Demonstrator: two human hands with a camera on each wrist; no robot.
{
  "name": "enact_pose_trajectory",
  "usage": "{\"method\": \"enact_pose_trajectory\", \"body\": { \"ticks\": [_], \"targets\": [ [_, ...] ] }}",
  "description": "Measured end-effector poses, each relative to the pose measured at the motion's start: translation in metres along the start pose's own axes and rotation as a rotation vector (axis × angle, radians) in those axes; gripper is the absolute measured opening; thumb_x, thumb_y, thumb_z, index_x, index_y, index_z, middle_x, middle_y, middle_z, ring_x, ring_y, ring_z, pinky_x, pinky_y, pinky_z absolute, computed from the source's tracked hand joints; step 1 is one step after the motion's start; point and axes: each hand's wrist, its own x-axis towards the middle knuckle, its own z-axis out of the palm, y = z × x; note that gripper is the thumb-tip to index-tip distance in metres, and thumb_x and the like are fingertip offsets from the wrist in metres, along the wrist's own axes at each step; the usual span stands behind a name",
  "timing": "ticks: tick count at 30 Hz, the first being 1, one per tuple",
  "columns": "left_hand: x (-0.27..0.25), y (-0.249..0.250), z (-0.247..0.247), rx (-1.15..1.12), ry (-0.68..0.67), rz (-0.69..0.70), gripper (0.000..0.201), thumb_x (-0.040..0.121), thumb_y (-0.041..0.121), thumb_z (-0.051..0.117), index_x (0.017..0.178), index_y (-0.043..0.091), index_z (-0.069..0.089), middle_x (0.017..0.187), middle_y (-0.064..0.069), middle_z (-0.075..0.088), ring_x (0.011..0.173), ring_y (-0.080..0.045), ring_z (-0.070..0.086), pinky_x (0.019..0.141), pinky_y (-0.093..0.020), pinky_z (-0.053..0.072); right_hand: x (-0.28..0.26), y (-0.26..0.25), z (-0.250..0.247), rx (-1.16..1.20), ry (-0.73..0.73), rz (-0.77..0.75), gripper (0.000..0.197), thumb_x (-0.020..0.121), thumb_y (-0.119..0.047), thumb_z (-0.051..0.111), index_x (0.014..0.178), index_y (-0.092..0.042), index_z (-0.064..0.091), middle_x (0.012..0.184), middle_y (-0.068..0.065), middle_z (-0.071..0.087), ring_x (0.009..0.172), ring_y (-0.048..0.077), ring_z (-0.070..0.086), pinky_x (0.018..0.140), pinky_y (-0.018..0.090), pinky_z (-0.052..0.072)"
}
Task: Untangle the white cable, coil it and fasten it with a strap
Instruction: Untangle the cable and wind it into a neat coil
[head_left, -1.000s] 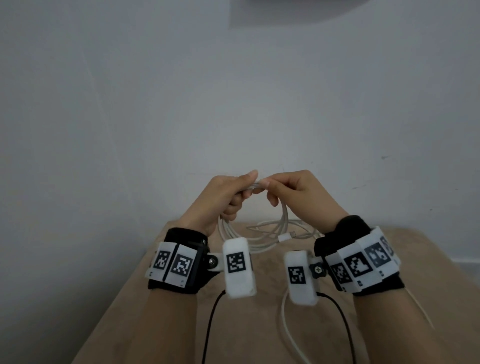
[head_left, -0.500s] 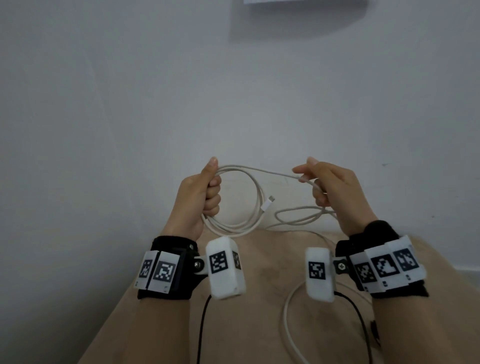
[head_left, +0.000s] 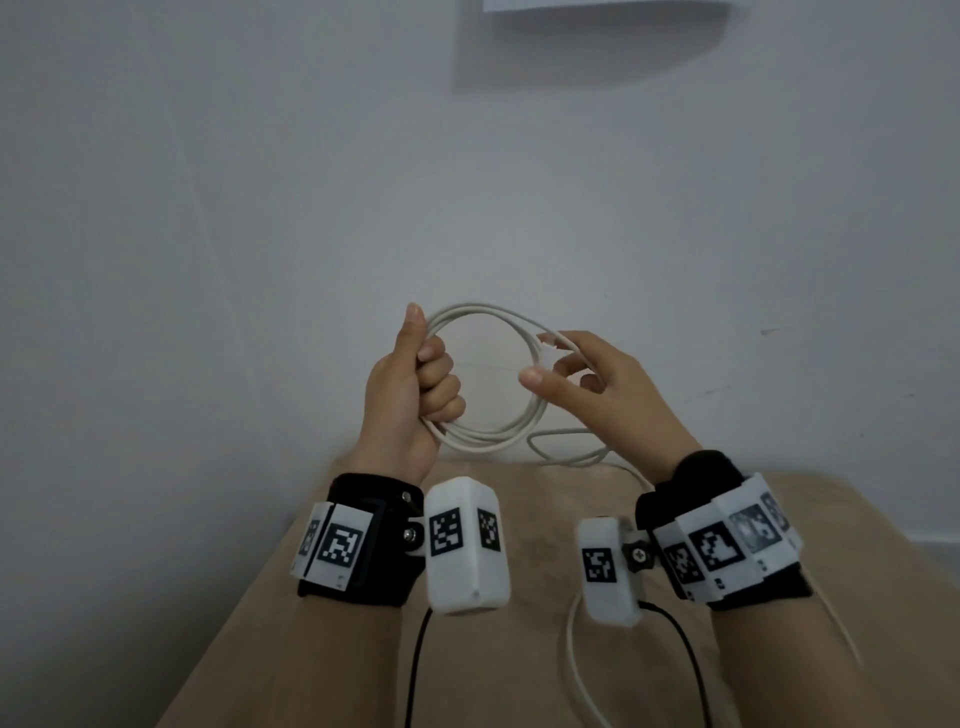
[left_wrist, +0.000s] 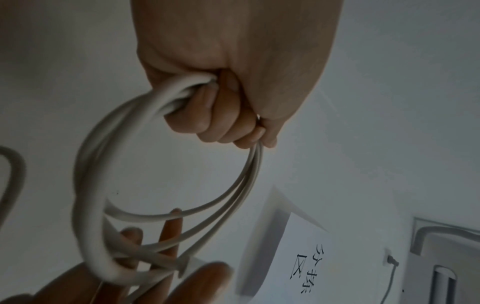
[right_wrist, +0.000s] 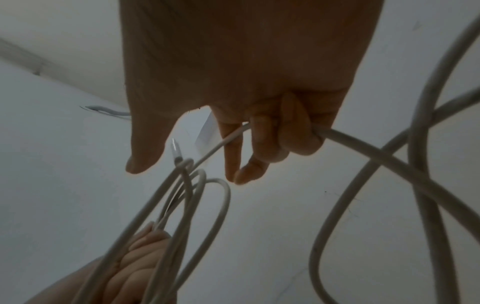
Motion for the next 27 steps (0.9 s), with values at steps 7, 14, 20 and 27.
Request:
{"method": "enact_pose_trajectory", "body": {
  "ticks": [7, 14, 20, 27],
  "targets": [
    [0.000, -0.005, 0.007, -0.046, -0.092, -0.047, 0.046, 0.097, 0.049, 0.040, 0.061, 0.021, 0.031, 0.044, 0.010, 0.018, 0.033, -0.004, 0.014, 0.037, -0.020, 0.011, 0.003, 0.004, 0.007, 0.077, -0.028, 0.001, 0.026, 0.086, -0.041, 0.063, 0.100, -0.019, 0.062, 0.087, 0.001, 0.071, 0.052, -0.004, 0.052, 0.053, 0.012, 0.036],
    [0.001, -0.009, 0.006, -0.022, -0.180, -0.116, 0.045, 0.100, 0.043, 0.034, 0.062, 0.019, 0.033, 0.043, 0.010, 0.021, 0.032, -0.004, 0.018, 0.036, -0.018, 0.020, 0.007, 0.008, 0.010, 0.049, 0.028, -0.049, 0.021, 0.094, -0.024, 0.056, 0.077, -0.014, 0.049, 0.051, -0.004, 0.057, 0.041, 0.001, 0.046, 0.046, 0.012, 0.036],
    [0.001, -0.008, 0.004, 0.018, -0.259, -0.190, 0.041, 0.099, 0.033, 0.031, 0.064, 0.015, 0.040, 0.041, 0.010, 0.023, 0.030, -0.005, 0.022, 0.036, -0.019, 0.024, 0.008, 0.011, 0.010, -0.070, 0.050, -0.081, 0.023, 0.097, -0.027, 0.050, 0.080, -0.015, 0.041, 0.048, -0.004, 0.046, 0.039, 0.003, 0.040, 0.045, 0.015, 0.035],
    [0.001, -0.002, -0.005, 0.238, -0.348, -0.239, 0.054, 0.096, 0.052, 0.031, 0.071, 0.010, 0.054, 0.040, 0.010, 0.023, 0.030, -0.004, 0.020, 0.036, -0.017, 0.024, 0.007, 0.013, 0.008, -0.136, -0.051, -0.108, 0.023, 0.097, -0.026, 0.050, 0.079, -0.015, 0.059, 0.039, -0.009, 0.047, 0.039, 0.004, 0.043, 0.049, 0.017, 0.038]
  ]
}}
